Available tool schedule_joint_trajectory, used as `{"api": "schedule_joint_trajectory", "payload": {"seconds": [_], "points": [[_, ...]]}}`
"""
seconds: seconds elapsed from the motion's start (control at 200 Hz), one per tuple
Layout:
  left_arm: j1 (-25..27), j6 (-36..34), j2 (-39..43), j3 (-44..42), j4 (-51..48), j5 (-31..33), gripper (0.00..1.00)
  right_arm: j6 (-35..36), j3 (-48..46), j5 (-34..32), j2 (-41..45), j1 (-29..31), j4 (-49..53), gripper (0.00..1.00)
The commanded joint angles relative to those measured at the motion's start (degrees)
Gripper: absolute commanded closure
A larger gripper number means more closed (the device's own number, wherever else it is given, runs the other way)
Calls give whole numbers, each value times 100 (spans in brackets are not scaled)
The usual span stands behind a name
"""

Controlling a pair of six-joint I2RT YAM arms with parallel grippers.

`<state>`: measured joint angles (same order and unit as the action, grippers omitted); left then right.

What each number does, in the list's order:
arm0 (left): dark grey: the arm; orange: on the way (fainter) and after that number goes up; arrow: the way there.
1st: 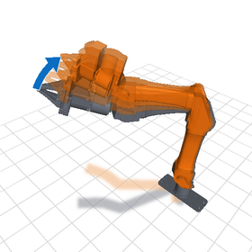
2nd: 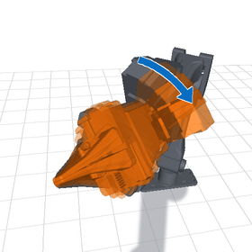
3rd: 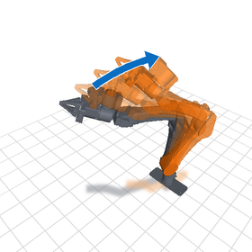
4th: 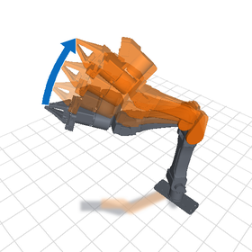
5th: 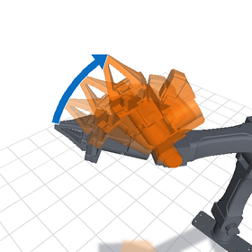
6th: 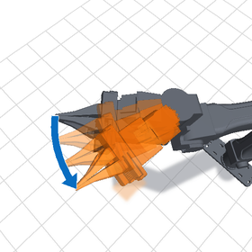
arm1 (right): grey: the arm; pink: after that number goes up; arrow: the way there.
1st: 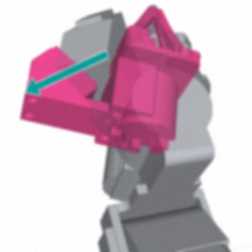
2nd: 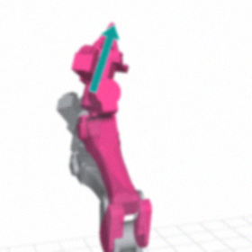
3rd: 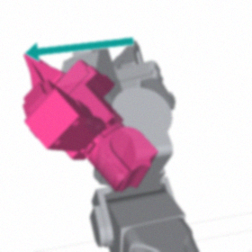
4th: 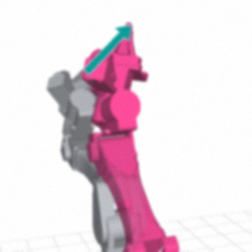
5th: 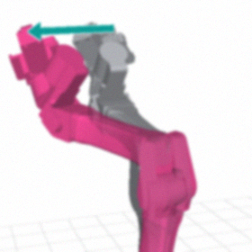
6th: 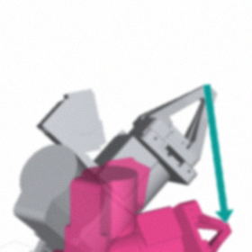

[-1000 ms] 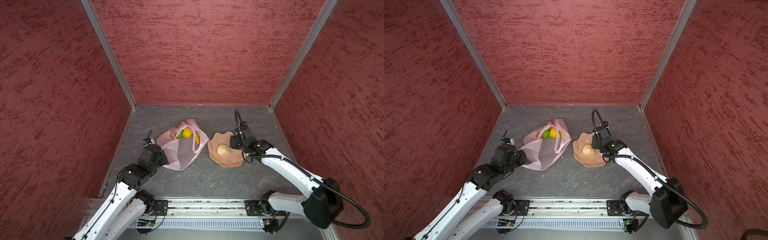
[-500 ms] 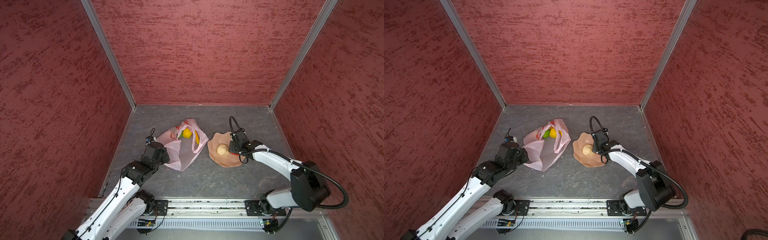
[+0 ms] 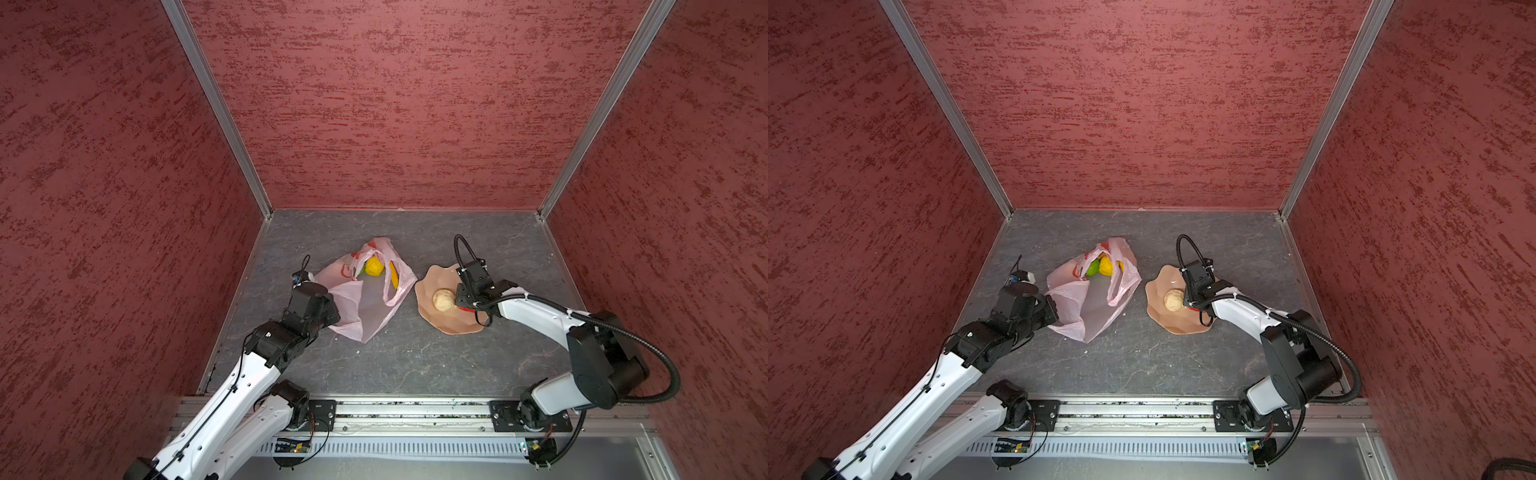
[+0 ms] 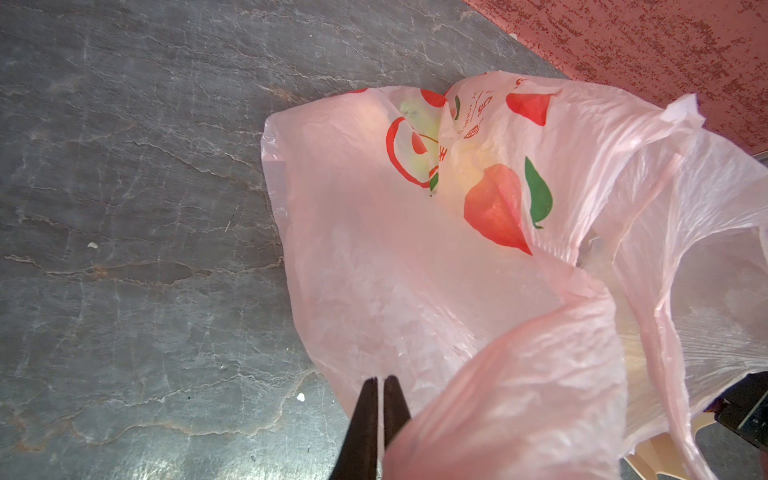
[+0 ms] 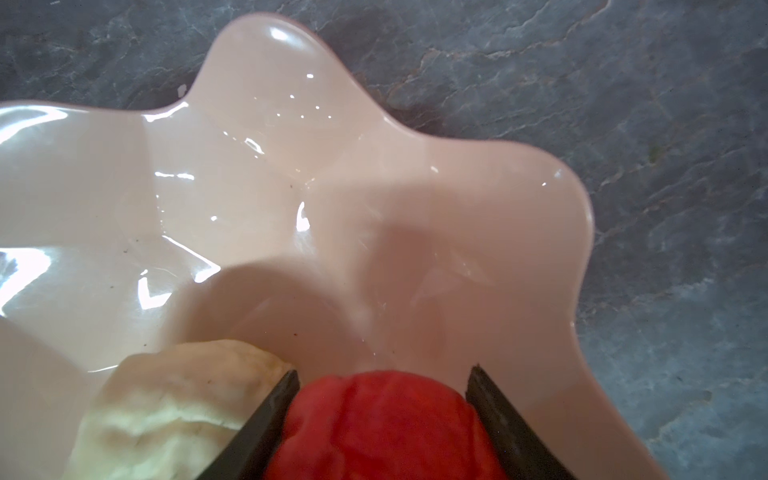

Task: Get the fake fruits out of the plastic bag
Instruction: 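Lower the red fruit into the peach bowl beside the cream fruit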

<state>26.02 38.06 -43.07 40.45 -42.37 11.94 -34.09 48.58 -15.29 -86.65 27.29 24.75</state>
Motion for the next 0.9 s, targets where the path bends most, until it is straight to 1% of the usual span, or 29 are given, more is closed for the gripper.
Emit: {"api": "schedule_joint_trajectory", "payload": {"seconds": [0.0,0.255,0.521,0.771,0.897], "points": [[-23,-71,0,60,115,-25,91,-59,-39,-80,-119,-38,-173,52],[-37,-84,-29,10,159,-26,91,-37,37,-80,-285,-48,-183,48],[-71,-97,-32,-28,203,-61,91,-19,107,-89,-400,-50,-164,36],[-80,-80,40,-63,162,-78,91,44,194,-97,-407,-49,-104,27],[-82,-62,69,-81,152,-71,91,75,245,-115,-390,-48,-61,25]]}}
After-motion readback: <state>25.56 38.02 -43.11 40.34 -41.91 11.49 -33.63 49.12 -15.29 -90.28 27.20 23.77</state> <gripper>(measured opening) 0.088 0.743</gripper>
